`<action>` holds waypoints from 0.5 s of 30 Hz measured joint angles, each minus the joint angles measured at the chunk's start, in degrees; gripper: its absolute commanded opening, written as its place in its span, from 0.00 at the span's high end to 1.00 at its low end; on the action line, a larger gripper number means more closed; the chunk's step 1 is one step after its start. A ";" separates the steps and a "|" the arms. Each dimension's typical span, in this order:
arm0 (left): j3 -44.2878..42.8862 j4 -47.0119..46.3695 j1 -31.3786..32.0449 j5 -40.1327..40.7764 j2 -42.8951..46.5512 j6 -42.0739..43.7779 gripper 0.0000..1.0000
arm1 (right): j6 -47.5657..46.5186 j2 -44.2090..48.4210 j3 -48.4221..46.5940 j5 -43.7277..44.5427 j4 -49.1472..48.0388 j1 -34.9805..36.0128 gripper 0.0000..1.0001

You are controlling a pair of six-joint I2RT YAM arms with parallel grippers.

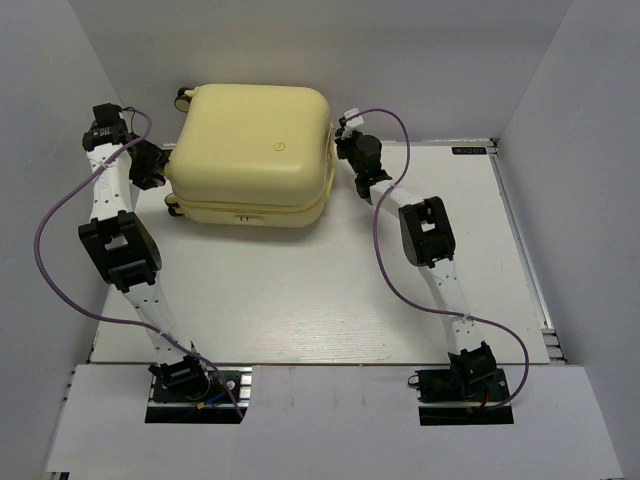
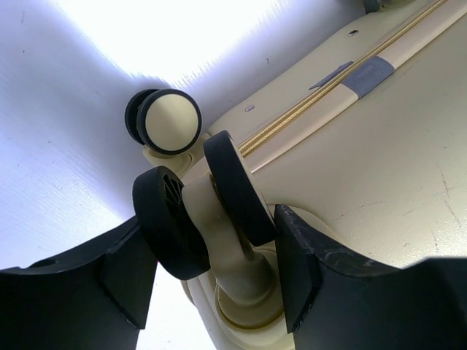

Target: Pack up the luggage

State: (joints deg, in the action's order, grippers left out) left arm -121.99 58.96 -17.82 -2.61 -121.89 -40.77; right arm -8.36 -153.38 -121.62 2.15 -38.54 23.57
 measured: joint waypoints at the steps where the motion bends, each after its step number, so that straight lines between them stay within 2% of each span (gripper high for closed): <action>1: -0.04 -0.02 0.00 -0.04 -0.09 0.11 1.00 | 1.18 -1.66 -2.38 -0.15 0.00 -0.22 1.00; 3: -0.61 0.24 0.00 -0.24 -0.46 0.66 1.00 | 3.96 -4.24 -5.62 -1.49 -0.96 -0.66 1.00; 5: -1.44 0.57 -0.02 -0.83 -1.18 1.38 1.00 | 6.16 -4.04 -4.13 -3.96 -2.99 -1.31 1.00; 12: -11.39 1.18 -0.26 -3.37 -8.00 8.52 1.00 | 7.78 9.25 20.46 -16.37 -11.76 -3.91 1.00; 15: -12.15 -1.01 -0.24 -5.18 -8.92 11.34 1.00 | 6.93 14.27 29.09 -18.78 -14.14 -4.07 1.00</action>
State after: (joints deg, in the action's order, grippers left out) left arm -134.15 57.95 -18.06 -7.79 -130.80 -29.43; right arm -1.43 -139.11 -92.53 -16.62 -52.69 19.51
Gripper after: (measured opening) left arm 0.688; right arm 0.008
